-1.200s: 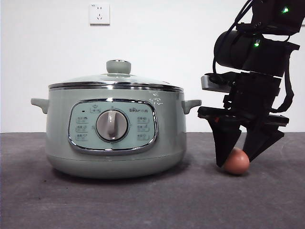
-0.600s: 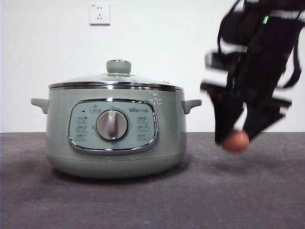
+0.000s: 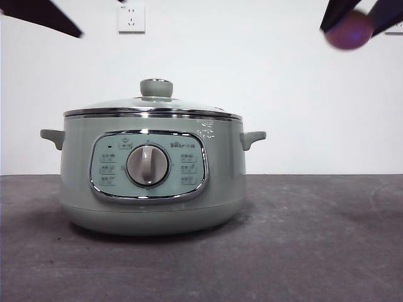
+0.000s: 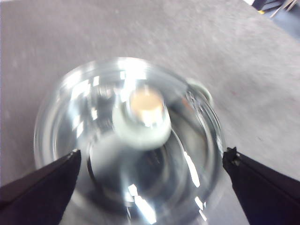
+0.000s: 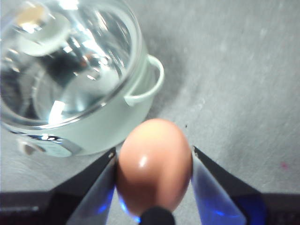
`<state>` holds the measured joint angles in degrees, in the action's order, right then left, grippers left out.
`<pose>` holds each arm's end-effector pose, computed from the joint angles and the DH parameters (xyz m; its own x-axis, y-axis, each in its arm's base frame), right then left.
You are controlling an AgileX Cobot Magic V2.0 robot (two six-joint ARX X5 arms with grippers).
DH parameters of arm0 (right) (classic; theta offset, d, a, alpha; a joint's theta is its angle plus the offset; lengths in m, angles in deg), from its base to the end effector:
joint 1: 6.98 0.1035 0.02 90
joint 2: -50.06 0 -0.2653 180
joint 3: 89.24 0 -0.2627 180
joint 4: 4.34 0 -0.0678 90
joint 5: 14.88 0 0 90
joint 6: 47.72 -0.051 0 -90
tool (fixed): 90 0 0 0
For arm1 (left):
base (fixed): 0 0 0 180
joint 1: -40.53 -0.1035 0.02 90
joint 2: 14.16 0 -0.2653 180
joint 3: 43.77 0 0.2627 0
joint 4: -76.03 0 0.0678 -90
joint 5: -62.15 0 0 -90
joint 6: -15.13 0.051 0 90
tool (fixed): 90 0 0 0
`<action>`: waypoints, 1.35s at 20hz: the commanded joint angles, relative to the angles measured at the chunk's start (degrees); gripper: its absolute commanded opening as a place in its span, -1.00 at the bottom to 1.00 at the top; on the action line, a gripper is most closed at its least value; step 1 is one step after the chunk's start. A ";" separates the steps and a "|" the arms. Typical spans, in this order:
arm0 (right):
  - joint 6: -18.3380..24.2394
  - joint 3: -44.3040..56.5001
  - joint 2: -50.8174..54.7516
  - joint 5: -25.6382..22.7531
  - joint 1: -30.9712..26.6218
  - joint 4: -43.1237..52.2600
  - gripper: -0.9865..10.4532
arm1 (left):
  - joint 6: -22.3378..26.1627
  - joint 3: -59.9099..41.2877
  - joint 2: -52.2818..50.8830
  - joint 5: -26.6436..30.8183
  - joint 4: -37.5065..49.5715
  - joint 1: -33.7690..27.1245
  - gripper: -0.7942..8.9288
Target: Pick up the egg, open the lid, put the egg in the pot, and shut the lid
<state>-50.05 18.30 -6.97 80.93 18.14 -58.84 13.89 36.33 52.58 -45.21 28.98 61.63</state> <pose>0.1978 0.0984 0.3213 0.6564 0.4195 -0.6270 -0.4699 0.8776 0.0953 0.2443 -0.1106 0.3433 0.6335 -0.5643 -0.5294 0.5639 0.8052 -0.1835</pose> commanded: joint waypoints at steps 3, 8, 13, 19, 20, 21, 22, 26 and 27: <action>0.26 -0.09 4.74 -0.02 -0.02 -1.51 -0.86 | 2.99 7.32 12.46 6.91 0.87 4.76 0.44; 0.26 -0.09 6.58 0.02 -0.02 -2.60 -0.86 | 3.02 10.29 20.50 9.92 3.06 7.13 0.44; 0.28 -0.09 6.58 -0.02 -0.02 -2.84 -0.86 | 2.97 10.29 23.26 10.36 2.97 7.52 0.43; 0.31 -0.09 6.51 -0.17 -0.02 -2.84 -0.86 | 2.95 10.29 23.26 11.15 2.64 8.20 -0.30; 0.31 -0.09 6.51 -0.17 -0.02 -2.84 -0.86 | 2.89 10.29 23.26 11.15 2.51 8.31 -0.40; 0.31 -0.09 6.51 -0.17 -0.02 -2.84 -0.86 | 2.78 10.29 23.26 11.19 2.49 8.46 -0.51; 0.31 -0.09 6.51 -0.17 -0.02 -2.86 -0.86 | 2.75 10.29 23.26 11.17 2.51 8.46 -0.58; 0.28 -0.09 6.51 -0.15 -0.02 -2.89 -0.86 | 2.71 10.29 23.19 11.15 2.27 8.46 -0.71; 0.28 -0.09 6.51 -0.13 -0.02 -2.89 -0.86 | 2.71 10.29 23.17 11.13 2.14 8.46 -0.87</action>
<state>-50.05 18.30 -0.48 80.93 18.14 -62.14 16.43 46.47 75.70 -33.78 31.38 69.91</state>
